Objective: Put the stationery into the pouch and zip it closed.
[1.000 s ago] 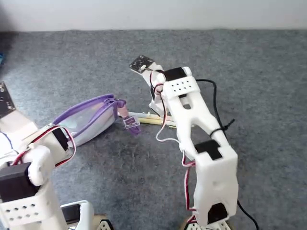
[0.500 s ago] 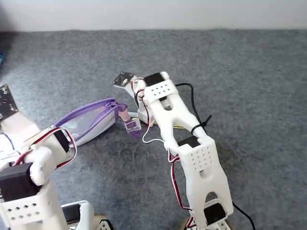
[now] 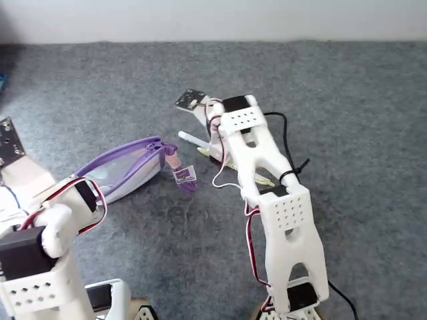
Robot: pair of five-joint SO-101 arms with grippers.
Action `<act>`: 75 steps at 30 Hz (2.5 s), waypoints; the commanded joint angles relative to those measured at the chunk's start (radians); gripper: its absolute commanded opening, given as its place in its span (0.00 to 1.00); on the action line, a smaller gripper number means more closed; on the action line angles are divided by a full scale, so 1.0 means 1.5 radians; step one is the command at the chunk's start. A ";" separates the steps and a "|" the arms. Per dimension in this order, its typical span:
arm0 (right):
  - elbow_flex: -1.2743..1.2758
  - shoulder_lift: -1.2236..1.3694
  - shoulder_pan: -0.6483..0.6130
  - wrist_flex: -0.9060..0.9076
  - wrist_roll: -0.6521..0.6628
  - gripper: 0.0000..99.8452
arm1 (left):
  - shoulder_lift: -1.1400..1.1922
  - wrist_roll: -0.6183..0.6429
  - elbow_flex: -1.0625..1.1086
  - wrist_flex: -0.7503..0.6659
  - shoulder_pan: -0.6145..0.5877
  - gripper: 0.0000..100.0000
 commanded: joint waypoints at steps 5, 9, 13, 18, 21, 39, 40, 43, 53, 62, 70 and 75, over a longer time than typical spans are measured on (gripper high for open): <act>0.003 -0.002 0.103 0.161 0.007 0.01 | 0.003 0.006 0.002 0.012 -0.004 0.01; 0.006 -0.015 0.145 0.241 0.007 0.01 | 0.003 0.006 0.002 0.011 -0.003 0.01; 0.008 -0.046 0.176 0.244 0.007 0.01 | 0.003 0.006 0.002 0.011 -0.003 0.01; 0.029 -0.092 0.186 0.246 0.007 0.01 | 0.003 0.006 0.002 0.011 -0.003 0.01; 0.103 -0.149 0.186 0.246 0.007 0.01 | 0.003 0.006 0.001 0.011 -0.003 0.01; 0.326 -0.307 0.142 0.116 0.000 0.33 | 0.003 0.006 0.001 0.011 -0.003 0.01; 0.320 -0.308 0.132 0.107 -0.001 0.33 | 0.003 0.006 0.001 0.011 -0.003 0.01; 0.306 -0.307 0.099 0.052 -0.046 0.33 | 0.003 0.006 0.001 0.011 -0.003 0.01; 0.306 -0.222 0.027 -0.137 -0.092 0.29 | 0.003 0.006 0.001 0.011 -0.003 0.01; 0.271 -0.157 0.046 -0.109 -0.089 0.10 | 0.003 0.006 0.001 0.011 -0.003 0.01; 0.170 -0.192 0.032 -0.011 -0.092 0.01 | 0.003 0.006 0.001 0.011 -0.003 0.01; 0.115 -0.240 0.019 0.088 -0.094 0.01 | 0.003 0.006 0.001 0.011 -0.003 0.01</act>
